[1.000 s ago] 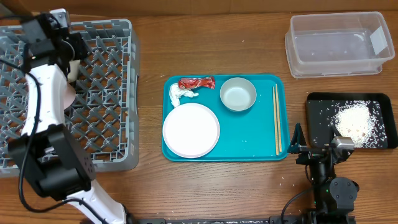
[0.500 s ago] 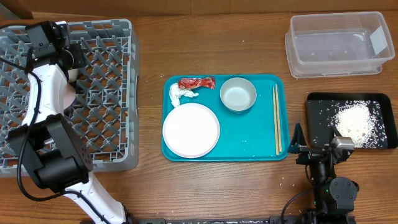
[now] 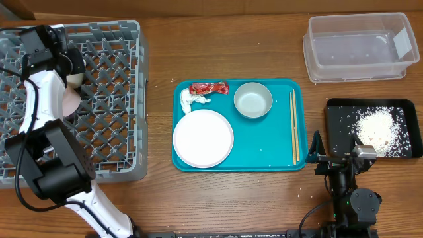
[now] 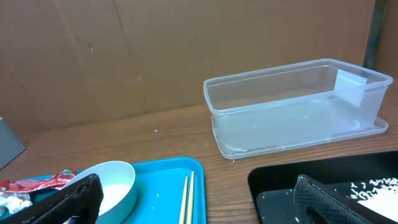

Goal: Sort waste into correct bins and load items into the dishwasher

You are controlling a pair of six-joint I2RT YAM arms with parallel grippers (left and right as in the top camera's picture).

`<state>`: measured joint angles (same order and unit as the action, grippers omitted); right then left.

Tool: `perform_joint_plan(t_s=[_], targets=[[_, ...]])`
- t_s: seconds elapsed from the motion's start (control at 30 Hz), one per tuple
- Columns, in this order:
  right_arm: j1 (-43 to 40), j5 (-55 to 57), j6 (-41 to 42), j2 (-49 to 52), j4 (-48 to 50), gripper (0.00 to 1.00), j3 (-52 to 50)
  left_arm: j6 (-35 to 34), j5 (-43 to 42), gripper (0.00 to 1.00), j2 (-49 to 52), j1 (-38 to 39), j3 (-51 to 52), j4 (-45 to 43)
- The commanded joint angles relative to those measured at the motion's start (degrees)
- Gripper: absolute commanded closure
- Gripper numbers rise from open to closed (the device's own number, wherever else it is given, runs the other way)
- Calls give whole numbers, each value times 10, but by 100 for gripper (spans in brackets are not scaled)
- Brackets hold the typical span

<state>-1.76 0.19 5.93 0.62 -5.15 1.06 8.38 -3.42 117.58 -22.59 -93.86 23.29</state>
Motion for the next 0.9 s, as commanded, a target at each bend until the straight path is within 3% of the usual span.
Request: perform_joint_plan(t_s=[0.0,0.17,0.4,0.6,0.87], targets=[[2,-2,-4,-5,3,0,-6,11,15,96,35,-1,-1,8],[2,-2,-4,-5,3,0,-6,-24,78,96,24,-11,-2,4],[2,-2,-4,-5,3,0,-6,-25,50,96,8,-16,-2,7],[2,-2,-4,-5,3,0,-6,-89,173,96,6,-37,-2,29],[2,-2,-4,-5,3,0,-6,-131,137,96,-56,-77,-2,44]])
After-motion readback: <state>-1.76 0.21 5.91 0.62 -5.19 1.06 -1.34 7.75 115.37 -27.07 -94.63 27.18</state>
